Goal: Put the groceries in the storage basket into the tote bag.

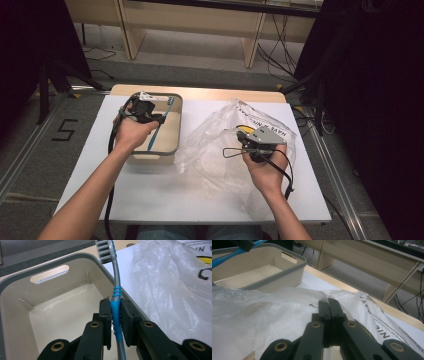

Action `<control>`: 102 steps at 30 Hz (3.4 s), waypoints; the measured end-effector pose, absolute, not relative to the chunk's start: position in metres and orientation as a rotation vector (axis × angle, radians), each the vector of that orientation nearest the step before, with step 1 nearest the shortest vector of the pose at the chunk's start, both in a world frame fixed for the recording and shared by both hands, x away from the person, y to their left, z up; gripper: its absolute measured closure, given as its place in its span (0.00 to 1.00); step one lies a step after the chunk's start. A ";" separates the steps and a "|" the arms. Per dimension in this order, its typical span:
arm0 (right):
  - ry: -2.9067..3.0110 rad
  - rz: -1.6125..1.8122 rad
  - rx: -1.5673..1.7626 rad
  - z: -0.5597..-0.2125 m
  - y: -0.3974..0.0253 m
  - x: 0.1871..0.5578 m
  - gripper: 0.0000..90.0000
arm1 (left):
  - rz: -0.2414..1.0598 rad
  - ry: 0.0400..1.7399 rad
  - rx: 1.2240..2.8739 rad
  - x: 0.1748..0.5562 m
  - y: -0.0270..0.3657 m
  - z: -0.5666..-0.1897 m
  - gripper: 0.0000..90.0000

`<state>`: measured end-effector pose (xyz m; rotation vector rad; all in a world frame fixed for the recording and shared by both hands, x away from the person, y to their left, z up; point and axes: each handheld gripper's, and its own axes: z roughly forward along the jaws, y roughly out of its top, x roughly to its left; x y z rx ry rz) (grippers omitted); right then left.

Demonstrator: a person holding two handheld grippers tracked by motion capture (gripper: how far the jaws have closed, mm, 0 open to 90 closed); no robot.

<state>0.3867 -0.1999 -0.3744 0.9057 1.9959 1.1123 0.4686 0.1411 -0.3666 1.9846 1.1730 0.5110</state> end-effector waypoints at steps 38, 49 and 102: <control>2.003 1.109 0.906 -0.375 -0.199 0.386 1.00 | 0.460 0.923 1.992 0.395 0.111 -0.360 0.88; 2.004 1.110 0.909 -0.375 -0.199 0.387 1.00 | 0.446 0.853 1.996 0.378 0.099 -0.358 0.88; 1.998 1.124 0.901 -0.373 -0.199 0.385 1.00 | 0.335 0.699 2.198 0.360 0.020 -0.400 0.88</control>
